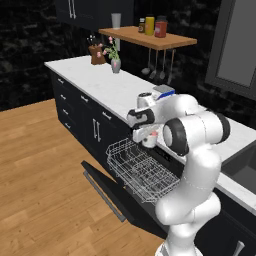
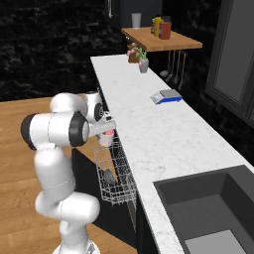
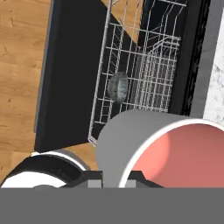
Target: Pick up the cup and bowl from the counter, place them in the dishwasher, and close the dishwasher door.
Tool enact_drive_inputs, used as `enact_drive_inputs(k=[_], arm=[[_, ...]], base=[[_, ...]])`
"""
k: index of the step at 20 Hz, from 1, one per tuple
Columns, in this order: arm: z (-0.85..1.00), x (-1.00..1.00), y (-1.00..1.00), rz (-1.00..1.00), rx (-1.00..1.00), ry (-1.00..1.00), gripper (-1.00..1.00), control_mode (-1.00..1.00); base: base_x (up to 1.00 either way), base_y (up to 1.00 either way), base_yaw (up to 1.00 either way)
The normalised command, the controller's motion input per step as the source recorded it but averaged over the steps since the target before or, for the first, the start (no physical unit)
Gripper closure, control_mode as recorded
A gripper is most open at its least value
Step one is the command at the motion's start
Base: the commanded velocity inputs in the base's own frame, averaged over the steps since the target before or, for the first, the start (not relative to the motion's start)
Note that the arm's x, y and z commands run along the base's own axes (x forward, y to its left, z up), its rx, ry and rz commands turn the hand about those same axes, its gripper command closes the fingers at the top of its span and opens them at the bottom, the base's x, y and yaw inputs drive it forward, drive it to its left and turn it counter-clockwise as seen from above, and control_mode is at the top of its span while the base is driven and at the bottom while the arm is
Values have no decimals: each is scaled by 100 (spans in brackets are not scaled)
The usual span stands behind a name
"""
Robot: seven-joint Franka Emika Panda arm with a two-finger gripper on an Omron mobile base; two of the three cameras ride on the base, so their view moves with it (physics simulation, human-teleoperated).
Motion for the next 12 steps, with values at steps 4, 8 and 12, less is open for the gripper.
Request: enact_drive_inputs(k=[4,8,12], arm=[[-79,-91,54,1,0,11,100,-100],[-100,-15,24,6,0,12,100,-100],[-100,26,3,8,-4,2,100,-100]], base=[[0,0,0],[0,0,0],[0,0,0]])
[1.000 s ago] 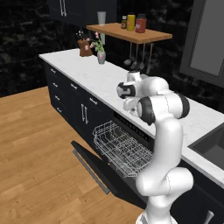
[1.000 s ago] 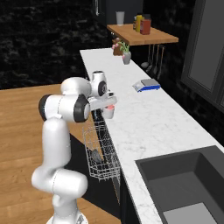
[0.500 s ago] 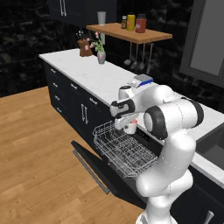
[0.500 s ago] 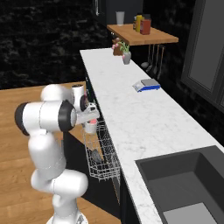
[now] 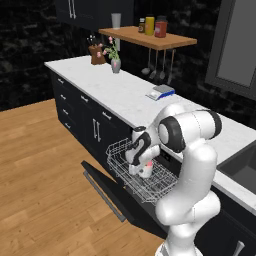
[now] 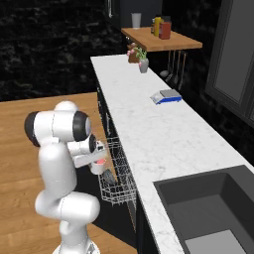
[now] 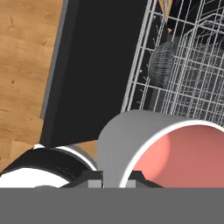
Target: Pick up the cup and bowl from the counter, place them in the dishwasher, and close the dishwasher door.
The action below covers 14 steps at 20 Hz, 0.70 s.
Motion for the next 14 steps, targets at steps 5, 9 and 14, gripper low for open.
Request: enact_drive_inputs(k=[5,9,14], arm=[[-79,85,0,8,-6,0,100,-100],[-64,56,0,8,-8,-5,100,-100],[-59,50,-1,7,-7,-3,100,-100]], base=[[0,0,0],[0,0,0],[0,0,0]])
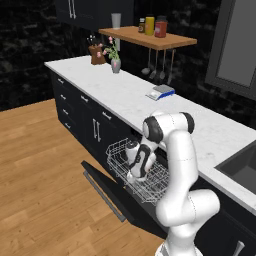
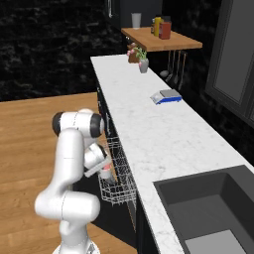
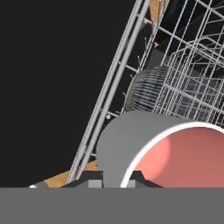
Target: Pick up the cup and bowl from the counter, place them in the dishwasher, and close the dishwasher door.
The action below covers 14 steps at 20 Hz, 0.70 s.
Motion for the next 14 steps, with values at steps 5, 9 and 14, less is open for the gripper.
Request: enact_drive_inputs(k=[5,9,14], arm=[[-60,48,-3,3,-8,-1,100,-100],[-55,54,-16,1,-6,0,100,-100],[-36,9,-33,3,0,0,100,-100]], base=[[0,0,0],[0,0,0],[0,0,0]])
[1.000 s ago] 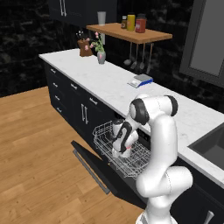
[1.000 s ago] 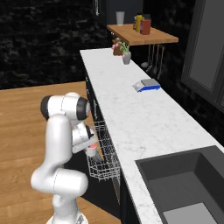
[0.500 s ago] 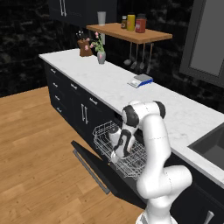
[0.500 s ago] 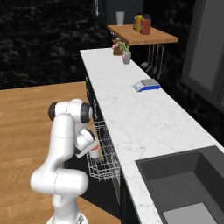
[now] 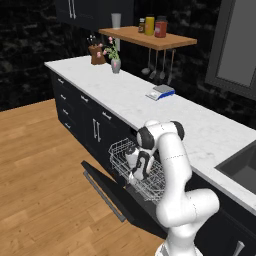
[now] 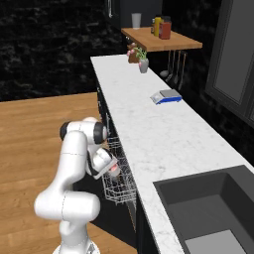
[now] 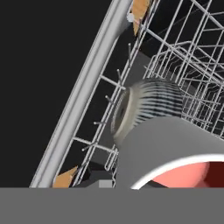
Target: Pick up the cup and bowl from the counter, place them in the dishwasher, and close the dishwasher door.
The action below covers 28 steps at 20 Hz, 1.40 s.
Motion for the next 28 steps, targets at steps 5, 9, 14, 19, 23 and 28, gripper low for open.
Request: enact_drive_inputs(k=[5,9,14,19,23,28], arm=[[-19,-11,-44,0,0,0,100,-100],[-21,-49,-18,0,0,-1,-100,-100],[0,-20,-13,1,0,-17,-100,-100],[-2,-28,-14,6,0,-11,-100,-100],[5,-98,39,11,-2,-4,-100,-100],[60,-66,67,6,-5,-18,-100,-100]], base=[[0,0,0],[0,0,0],[0,0,0],[0,0,0],[0,0,0],[0,0,0]])
